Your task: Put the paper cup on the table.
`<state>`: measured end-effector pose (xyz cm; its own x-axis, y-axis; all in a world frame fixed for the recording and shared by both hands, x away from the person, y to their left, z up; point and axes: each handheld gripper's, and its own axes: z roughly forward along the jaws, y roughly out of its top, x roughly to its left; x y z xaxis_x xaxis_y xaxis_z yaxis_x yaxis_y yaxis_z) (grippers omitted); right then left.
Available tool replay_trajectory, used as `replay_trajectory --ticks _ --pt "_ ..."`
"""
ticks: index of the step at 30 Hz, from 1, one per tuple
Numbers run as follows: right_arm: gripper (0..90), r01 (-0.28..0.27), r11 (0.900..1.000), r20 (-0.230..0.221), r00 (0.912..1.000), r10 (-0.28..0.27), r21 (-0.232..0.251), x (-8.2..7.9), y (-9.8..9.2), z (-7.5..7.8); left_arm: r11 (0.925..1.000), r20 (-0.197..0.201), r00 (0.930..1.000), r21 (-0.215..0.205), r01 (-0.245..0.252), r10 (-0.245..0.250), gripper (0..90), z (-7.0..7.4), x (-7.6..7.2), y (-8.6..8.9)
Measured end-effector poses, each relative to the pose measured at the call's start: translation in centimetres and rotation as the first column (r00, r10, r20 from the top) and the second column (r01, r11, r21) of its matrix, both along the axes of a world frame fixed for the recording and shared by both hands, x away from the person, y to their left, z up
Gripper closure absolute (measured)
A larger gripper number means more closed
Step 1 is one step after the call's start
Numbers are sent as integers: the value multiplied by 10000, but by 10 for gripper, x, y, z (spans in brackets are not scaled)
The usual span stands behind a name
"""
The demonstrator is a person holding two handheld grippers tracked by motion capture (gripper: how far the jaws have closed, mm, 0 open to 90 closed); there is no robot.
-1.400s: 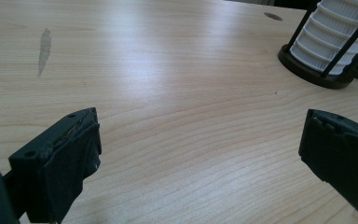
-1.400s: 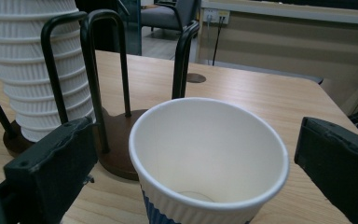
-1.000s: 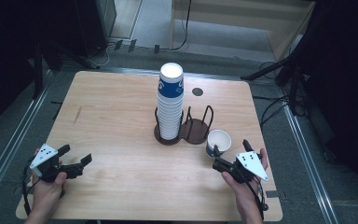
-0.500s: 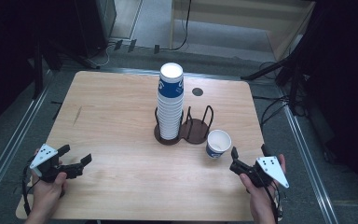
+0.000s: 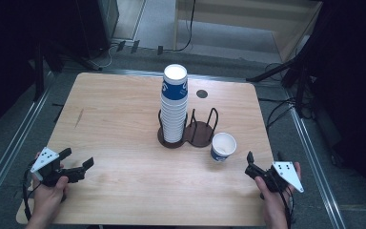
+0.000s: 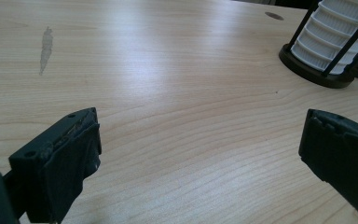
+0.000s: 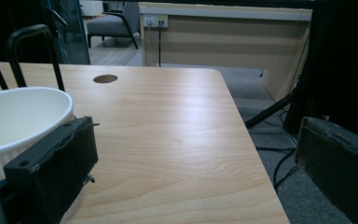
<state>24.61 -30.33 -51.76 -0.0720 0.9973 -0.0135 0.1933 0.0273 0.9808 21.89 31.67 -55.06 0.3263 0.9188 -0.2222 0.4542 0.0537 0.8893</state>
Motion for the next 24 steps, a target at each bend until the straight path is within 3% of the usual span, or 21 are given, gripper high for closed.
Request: replay_trajectory --ticks 12,24 --pt "0 21 10000 -773 9970 -18 40 6 -1 -17 10000 5 10000 40 18 -18 0 0 0 -1" --pt "0 -112 9999 -898 9959 118 74 7 0 -18 10000 -9 10000 86 1 -1 0 -1 1 -2"
